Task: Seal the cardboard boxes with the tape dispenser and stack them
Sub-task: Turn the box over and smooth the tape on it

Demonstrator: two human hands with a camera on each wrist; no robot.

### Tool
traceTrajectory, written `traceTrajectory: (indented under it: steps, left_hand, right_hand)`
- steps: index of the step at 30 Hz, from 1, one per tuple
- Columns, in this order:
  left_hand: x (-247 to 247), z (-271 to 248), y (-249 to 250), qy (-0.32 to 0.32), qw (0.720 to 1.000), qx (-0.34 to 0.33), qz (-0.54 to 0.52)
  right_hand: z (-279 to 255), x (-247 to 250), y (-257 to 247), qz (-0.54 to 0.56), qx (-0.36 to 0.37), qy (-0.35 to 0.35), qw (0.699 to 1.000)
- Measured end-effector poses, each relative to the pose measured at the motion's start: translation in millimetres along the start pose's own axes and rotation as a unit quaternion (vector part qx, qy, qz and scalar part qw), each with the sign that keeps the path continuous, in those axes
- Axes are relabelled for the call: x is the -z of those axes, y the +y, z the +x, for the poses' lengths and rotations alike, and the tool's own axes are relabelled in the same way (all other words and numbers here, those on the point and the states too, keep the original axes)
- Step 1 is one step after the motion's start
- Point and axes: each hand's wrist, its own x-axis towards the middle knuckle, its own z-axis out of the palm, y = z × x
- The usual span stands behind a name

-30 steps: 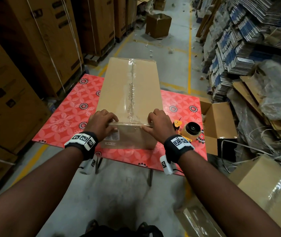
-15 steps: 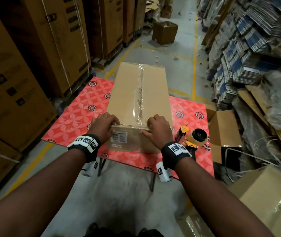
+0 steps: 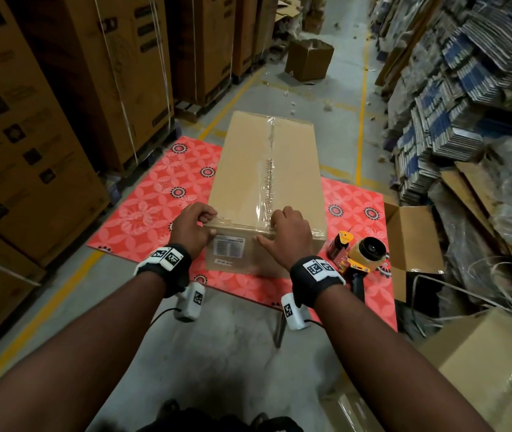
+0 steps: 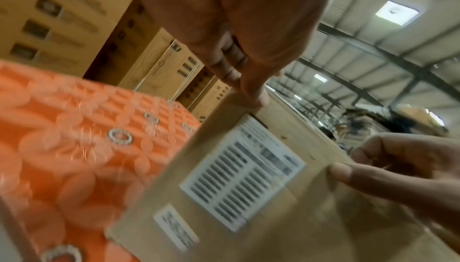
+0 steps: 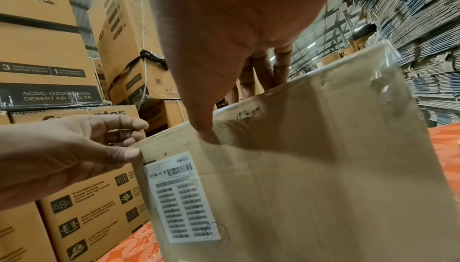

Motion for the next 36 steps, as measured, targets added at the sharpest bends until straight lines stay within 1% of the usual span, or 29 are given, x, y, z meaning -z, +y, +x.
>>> traceTrajectory:
  steps: [4,6,9,11,13,14,15,18,19,20,23,25,27,28,29,31,33,35,36]
  left_hand:
    - [-13,-13,6,0.089,0.990,0.073,-0.079]
    - [-17,-15,10,0.118,0.977,0.126,-0.125]
    - [-23,-14,13,0.140,0.957,0.187,-0.172]
    - [-26,-14,14,0.158,0.952,0.209,-0.160]
    - [-30,-17,13,0.171,0.956,0.223,-0.082]
    - [-32,-20,13,0.154,0.960,0.230,-0.047]
    - [-36,-23,13,0.117,0.965,0.234,-0.034]
    - [-54,-36,15,-0.028,0.973,0.223,-0.053]
    - [-60,-40,16,-0.055,0.974,0.217,-0.038]
    - [-65,-45,19,-0.067,0.975,0.212,-0.015]
    - [-80,-55,26,-0.066,0.976,0.200,0.060]
    - [-87,-64,27,-0.082,0.974,0.186,0.102]
    - [-91,-72,28,-0.097,0.972,0.174,0.122]
    - [-92,-75,27,-0.089,0.974,0.174,0.116]
    - [-90,-76,27,-0.071,0.976,0.179,0.097]
    - [-84,-73,22,-0.009,0.978,0.201,0.049]
    - [-75,-63,19,0.048,0.973,0.224,0.006]
    - [-62,-49,22,0.067,0.970,0.233,-0.018]
    - [-57,-43,25,0.060,0.970,0.235,-0.014]
  right_hand:
    - [-2,-2,-3,-0.002,-0.005,0.010,1.000]
    - [-3,-2,-4,-0.007,-0.007,0.007,1.000]
    - [-4,-2,-3,-0.004,-0.009,0.004,1.000]
    - [-4,-2,-3,-0.003,-0.009,0.005,1.000]
    - [-6,-2,-4,-0.003,-0.007,0.007,1.000]
    - [-6,-2,-4,-0.005,-0.006,0.008,1.000]
    - [-6,-3,-4,-0.006,-0.006,0.010,1.000]
    - [-6,-4,-3,-0.010,-0.003,0.010,1.000]
    - [-6,-4,-3,-0.013,0.000,0.006,1.000]
    - [-6,-4,-2,-0.017,0.003,0.000,1.000]
    - [-6,-3,0,-0.015,0.014,-0.008,1.000]
    - [-7,-3,2,-0.008,0.021,-0.006,1.000]
    - [-8,-3,4,-0.004,0.027,-0.004,1.000]
    - [-8,-3,4,-0.002,0.029,-0.004,1.000]
    - [-8,-3,5,0.001,0.031,-0.004,1.000]
    - [-9,-4,7,0.009,0.036,0.001,0.999]
    - [-10,-4,9,0.012,0.040,0.003,0.999]
    - [-12,-5,11,0.015,0.045,0.003,0.999]
    - [-13,-5,12,0.019,0.047,0.004,0.999]
